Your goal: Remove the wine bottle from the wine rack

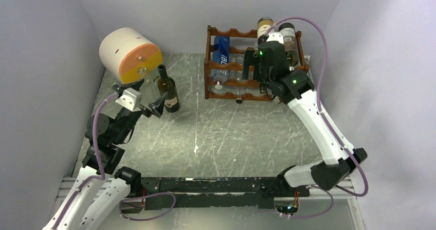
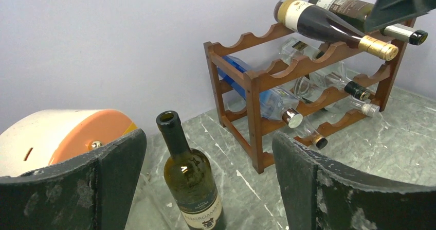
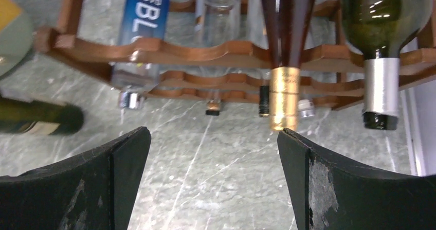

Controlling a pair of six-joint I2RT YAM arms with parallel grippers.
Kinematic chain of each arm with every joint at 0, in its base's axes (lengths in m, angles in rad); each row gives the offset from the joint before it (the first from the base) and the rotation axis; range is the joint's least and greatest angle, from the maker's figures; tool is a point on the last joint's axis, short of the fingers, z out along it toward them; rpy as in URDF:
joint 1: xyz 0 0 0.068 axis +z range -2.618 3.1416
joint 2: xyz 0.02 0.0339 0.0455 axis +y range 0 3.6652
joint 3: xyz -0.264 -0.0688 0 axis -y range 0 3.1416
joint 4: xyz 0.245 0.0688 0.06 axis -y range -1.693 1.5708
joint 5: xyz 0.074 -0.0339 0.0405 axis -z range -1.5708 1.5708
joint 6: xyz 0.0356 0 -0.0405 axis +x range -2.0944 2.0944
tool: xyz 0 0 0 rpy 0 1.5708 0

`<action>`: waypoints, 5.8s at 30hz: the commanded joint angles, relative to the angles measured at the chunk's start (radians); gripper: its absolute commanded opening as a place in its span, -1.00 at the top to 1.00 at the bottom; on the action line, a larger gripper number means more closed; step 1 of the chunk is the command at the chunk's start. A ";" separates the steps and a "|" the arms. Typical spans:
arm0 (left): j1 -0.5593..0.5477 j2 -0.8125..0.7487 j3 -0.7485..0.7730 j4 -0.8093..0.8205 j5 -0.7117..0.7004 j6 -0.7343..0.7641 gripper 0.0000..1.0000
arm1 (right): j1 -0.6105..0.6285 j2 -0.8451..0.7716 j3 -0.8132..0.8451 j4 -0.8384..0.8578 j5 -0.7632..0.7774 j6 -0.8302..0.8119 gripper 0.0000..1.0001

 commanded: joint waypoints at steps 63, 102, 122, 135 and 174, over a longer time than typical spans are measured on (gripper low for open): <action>0.005 0.096 0.002 -0.074 0.007 0.014 -0.69 | -0.420 0.362 -0.054 0.530 -0.432 0.073 -0.07; 0.005 0.118 0.003 -0.076 -0.009 0.015 -0.65 | -0.530 0.226 -0.339 1.075 -0.777 0.446 1.00; 0.005 0.120 -0.003 -0.069 0.013 0.008 -0.78 | -0.563 0.253 -0.310 1.184 -0.895 0.594 1.00; 0.005 0.131 -0.001 -0.068 0.026 0.006 -0.78 | -0.565 0.237 -0.285 1.220 -0.900 0.661 1.00; 0.005 0.155 0.006 -0.070 0.053 0.000 -0.74 | -0.567 0.176 -0.414 1.582 -0.949 0.779 1.00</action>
